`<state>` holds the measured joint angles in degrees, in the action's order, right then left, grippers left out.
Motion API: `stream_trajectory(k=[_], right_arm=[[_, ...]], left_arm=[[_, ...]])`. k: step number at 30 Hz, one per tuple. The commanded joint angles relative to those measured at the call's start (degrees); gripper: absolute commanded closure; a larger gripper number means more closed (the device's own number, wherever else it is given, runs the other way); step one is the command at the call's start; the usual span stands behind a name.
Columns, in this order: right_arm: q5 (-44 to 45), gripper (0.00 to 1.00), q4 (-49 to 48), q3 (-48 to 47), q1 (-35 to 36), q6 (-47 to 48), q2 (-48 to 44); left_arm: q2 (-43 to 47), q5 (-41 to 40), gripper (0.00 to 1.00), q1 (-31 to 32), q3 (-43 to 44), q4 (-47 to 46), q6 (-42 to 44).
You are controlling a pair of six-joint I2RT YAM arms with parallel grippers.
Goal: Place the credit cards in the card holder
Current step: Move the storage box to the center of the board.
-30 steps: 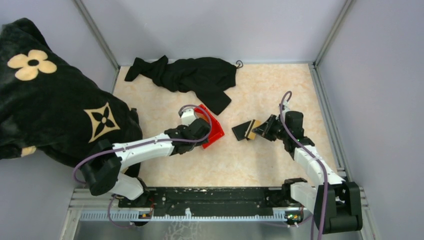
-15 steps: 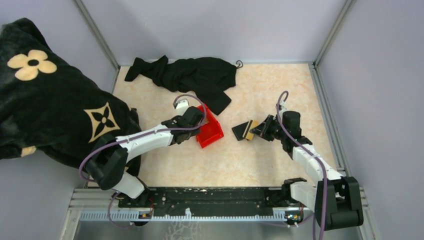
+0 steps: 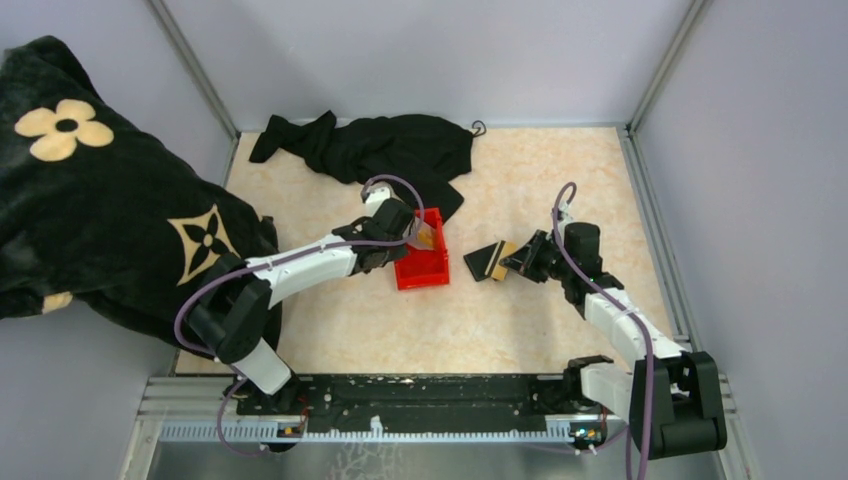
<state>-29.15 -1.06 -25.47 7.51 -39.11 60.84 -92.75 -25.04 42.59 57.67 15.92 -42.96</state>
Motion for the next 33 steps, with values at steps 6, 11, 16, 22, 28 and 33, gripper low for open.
stream_trajectory(k=[6,11,16,22,28,33], right_arm=[[-0.3,1.0,-3.2,-0.1,0.7,0.0,-0.2],[-0.6,1.0,-3.5,0.1,0.7,-0.3,-0.3],[-0.6,1.0,-3.3,0.1,0.8,-0.4,-0.5],[-0.4,1.0,-3.2,0.2,1.0,-0.3,-0.4],[0.3,1.0,-3.4,0.4,1.3,-0.6,0.3],[2.2,1.0,-3.0,0.1,2.0,-1.3,0.8]], left_arm=[[2.0,-5.1,1.0,-5.5,2.0,1.4,-2.5],[4.2,-6.4,1.0,-10.5,0.5,2.0,-7.6],[4.2,-6.5,1.0,-14.3,1.6,1.8,-10.9],[1.7,-6.4,1.0,-17.6,3.3,1.4,-13.5],[-0.9,-6.7,1.0,-19.6,3.4,1.0,-15.8],[-1.7,-4.6,0.82,-20.1,2.0,0.1,-17.1]])
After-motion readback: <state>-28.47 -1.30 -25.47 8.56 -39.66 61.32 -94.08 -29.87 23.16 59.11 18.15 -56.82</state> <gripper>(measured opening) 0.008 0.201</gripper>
